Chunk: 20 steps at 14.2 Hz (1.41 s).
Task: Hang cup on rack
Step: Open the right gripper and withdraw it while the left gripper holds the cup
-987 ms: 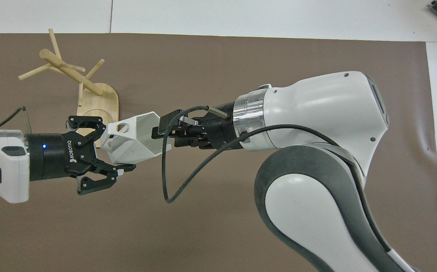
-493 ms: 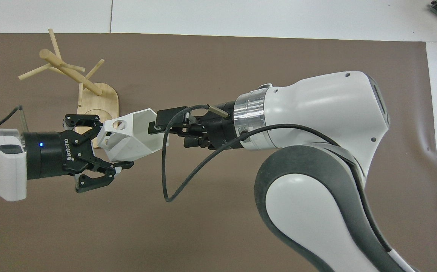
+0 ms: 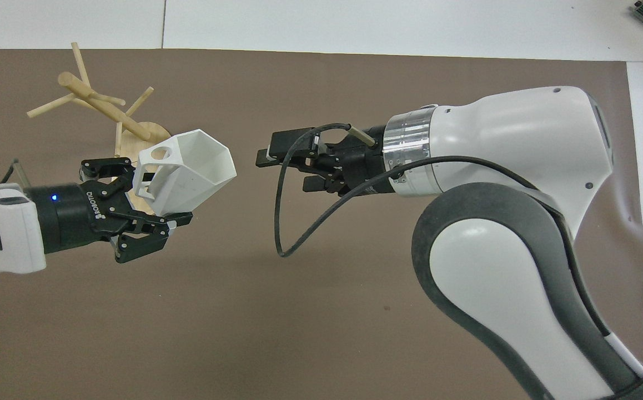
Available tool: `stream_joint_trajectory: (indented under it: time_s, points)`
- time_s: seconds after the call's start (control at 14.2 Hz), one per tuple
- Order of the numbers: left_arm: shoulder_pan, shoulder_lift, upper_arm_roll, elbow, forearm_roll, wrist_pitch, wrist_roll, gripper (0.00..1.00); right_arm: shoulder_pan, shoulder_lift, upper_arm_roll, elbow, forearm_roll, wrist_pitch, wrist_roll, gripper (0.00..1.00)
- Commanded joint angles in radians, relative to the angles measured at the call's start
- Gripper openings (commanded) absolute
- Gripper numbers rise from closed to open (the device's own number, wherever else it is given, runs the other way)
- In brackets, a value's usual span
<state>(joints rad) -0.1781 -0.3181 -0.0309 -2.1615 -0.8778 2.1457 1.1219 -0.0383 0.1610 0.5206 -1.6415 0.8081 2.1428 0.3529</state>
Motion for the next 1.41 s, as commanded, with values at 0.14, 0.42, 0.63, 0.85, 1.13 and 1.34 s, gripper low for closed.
stream_joint_trajectory:
  time_s: [0.14,0.42,0.63,0.85,1.13,1.34]
  points:
    - [-0.003,-0.024,-0.004,-0.032,0.097,0.036,-0.056,0.00,-0.006,-0.009,-0.034,-0.001,-0.228,0.009,0.006,1.00]
    - [-0.006,-0.016,-0.017,-0.035,0.262,0.085,-0.248,0.00,-0.008,-0.011,-0.079,-0.011,-0.424,-0.001,-0.008,1.00]
    - [-0.007,-0.012,-0.052,-0.032,0.405,0.092,-0.556,0.00,-0.008,-0.021,-0.119,-0.018,-0.556,-0.043,-0.056,1.00]
    - [-0.015,-0.009,-0.070,-0.026,0.531,0.091,-0.769,0.00,-0.008,-0.028,-0.163,-0.018,-0.651,-0.106,-0.162,1.00]
    - [-0.015,0.085,-0.069,-0.006,0.543,0.095,-0.812,0.00,-0.008,-0.037,-0.205,-0.018,-0.797,-0.178,-0.186,1.00]
    - [-0.017,0.145,-0.070,0.011,0.545,0.137,-0.850,0.00,-0.008,-0.043,-0.238,-0.018,-0.877,-0.215,-0.255,1.00]
